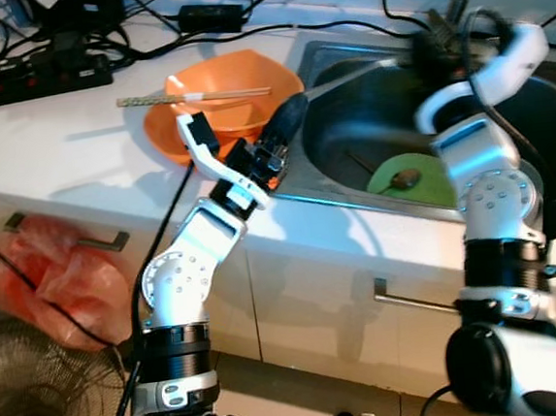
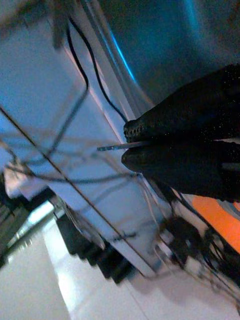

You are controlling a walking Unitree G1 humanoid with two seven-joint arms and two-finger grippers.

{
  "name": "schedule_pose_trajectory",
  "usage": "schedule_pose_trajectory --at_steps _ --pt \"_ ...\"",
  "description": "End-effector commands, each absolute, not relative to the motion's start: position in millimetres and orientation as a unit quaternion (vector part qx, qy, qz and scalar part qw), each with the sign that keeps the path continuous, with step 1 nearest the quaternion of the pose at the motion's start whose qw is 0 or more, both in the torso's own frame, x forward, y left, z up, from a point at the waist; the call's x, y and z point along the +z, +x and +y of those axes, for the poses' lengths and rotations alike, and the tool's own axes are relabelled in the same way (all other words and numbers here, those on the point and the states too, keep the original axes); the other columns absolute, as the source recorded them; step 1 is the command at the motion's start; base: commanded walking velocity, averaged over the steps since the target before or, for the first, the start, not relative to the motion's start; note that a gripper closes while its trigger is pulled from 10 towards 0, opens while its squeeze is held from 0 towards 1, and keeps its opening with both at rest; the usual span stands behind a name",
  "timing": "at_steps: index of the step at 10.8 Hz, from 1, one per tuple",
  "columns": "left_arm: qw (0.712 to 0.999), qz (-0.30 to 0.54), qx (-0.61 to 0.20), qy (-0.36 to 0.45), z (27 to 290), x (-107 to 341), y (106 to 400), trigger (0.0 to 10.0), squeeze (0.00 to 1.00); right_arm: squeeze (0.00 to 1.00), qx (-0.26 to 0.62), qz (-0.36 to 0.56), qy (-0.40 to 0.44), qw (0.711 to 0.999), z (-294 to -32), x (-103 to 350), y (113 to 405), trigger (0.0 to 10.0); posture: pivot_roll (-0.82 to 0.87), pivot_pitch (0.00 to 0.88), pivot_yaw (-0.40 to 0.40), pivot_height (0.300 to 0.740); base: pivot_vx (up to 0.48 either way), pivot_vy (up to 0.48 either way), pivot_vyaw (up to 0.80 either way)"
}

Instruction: Kitchen organization

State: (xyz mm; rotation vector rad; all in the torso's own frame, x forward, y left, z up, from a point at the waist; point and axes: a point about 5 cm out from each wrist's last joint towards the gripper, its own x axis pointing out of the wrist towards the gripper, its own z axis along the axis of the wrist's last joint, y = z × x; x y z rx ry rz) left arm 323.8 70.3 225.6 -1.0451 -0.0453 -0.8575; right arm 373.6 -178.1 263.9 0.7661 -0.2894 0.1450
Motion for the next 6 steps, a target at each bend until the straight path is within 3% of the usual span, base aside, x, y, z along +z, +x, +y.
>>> schedule_pose_trajectory --at_steps 1,3,6 --pt "0.786 -0.022 -0.409 -0.463 66 228 320 10.0 1.00 0.00 0.050 -0.153 0.369 0.915 -187 268 375 0.0 0.03 0.108 -0.010 0.740 0.000 0.000 0.00" --pt "0.811 -0.016 -0.408 -0.419 63 226 318 10.0 1.00 0.00 0.009 -0.168 0.311 0.935 -200 270 377 0.0 0.03 0.103 -0.006 0.740 0.000 0.000 0.00" --pt "0.896 -0.047 -0.365 -0.248 65 225 320 10.0 1.00 0.00 -0.048 -0.150 0.168 0.973 -208 255 379 0.0 0.03 0.101 -0.007 0.740 0.000 0.000 0.00"
